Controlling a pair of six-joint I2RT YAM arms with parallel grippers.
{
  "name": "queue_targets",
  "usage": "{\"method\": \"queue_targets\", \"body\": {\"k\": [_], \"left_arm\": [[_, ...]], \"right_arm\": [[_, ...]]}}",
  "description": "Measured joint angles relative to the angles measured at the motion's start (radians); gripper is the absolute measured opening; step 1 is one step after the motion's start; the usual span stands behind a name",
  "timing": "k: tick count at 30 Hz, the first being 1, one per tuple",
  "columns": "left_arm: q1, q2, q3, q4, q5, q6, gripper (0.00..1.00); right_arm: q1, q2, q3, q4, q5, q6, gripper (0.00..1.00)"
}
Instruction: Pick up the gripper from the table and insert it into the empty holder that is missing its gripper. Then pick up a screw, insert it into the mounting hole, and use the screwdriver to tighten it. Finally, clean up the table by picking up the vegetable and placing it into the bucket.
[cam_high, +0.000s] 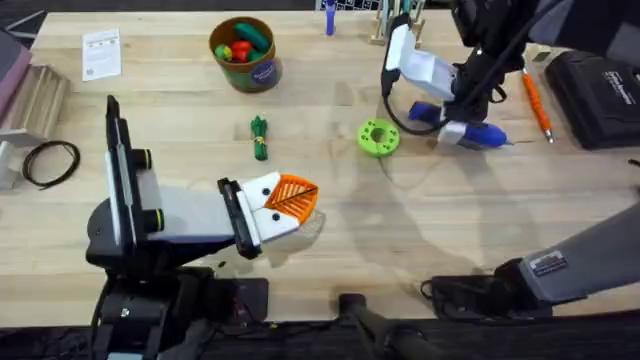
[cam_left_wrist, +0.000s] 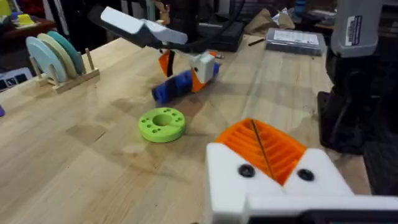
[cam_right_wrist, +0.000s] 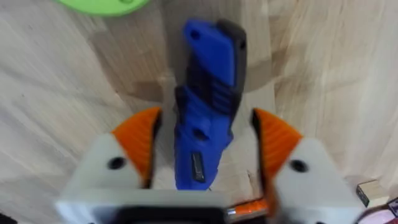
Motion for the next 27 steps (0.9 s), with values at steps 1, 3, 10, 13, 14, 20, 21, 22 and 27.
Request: {"method": "queue_targets", "body": {"k": [1, 3, 10, 13, 14, 20, 21, 22, 27], "left_arm": [[0.000, 0.000, 0.000, 0.000, 0.000, 0.000, 0.004], [0.000, 0.000, 0.000, 0.000, 0.000, 0.000, 0.004], [0.000, 0.000, 0.000, 0.000, 0.000, 0.000, 0.004], [0.000, 0.000, 0.000, 0.000, 0.000, 0.001, 0.022], [0.000, 0.000, 0.000, 0.001, -0.002, 0.003, 0.132], [0.000, 0.000, 0.000, 0.000, -0.003, 0.001, 0.967], [0.000, 0.000, 0.000, 0.000, -0.003, 0.000, 0.980], [0.000, 0.000, 0.000, 0.000, -0.003, 0.000, 0.984], [0.000, 0.000, 0.000, 0.005, -0.015, 0.000, 0.986]], "right_arm": [[0.000, 0.000, 0.000, 0.000, 0.001, 0.000, 0.734], [0.000, 0.000, 0.000, 0.000, 0.006, -0.001, 0.965], [0.000, -0.002, 0.000, 0.000, 0.008, 0.034, 0.991], [0.005, -0.035, -0.001, 0.005, 0.008, 0.046, 0.991], [0.010, -0.060, -0.001, 0.010, 0.008, 0.050, 0.991], [0.066, -0.286, -0.002, 0.023, 0.011, 0.099, 0.991], [0.079, -0.331, -0.002, 0.023, 0.011, 0.118, 0.991], [0.089, -0.364, -0.002, 0.022, 0.011, 0.140, 0.991], [0.128, -0.501, -0.002, 0.021, 0.011, 0.350, 0.991]]}}
